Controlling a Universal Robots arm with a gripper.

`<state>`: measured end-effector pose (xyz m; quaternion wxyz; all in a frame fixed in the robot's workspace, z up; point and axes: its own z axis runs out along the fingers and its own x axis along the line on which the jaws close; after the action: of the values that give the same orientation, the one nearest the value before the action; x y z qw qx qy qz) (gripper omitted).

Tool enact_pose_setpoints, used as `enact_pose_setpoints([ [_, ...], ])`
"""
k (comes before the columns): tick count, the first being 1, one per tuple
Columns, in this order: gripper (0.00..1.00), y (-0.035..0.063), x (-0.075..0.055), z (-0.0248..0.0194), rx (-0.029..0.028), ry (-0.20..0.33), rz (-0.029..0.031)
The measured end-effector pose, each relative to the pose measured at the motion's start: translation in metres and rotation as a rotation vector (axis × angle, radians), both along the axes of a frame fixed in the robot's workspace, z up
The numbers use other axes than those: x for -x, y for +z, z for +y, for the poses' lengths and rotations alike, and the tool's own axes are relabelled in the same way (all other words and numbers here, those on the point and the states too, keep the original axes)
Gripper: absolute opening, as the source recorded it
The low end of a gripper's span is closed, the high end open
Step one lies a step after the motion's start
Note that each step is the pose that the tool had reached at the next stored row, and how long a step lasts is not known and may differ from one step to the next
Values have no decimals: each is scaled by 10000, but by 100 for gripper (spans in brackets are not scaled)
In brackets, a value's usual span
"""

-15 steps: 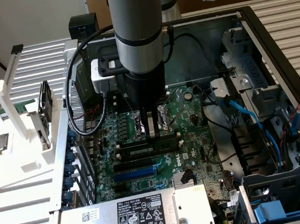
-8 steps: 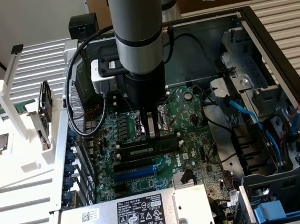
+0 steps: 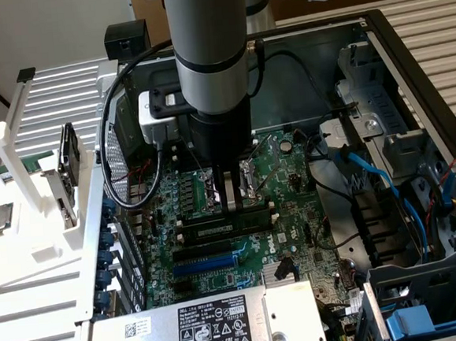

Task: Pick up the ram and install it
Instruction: 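Press down the ram until it locks into place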

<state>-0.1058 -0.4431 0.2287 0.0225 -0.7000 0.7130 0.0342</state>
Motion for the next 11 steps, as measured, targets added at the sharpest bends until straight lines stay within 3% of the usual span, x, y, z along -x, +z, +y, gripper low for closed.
enact_pose_setpoints([
  [11, 11, -4, 0, -17, -61, 0, -3],
])
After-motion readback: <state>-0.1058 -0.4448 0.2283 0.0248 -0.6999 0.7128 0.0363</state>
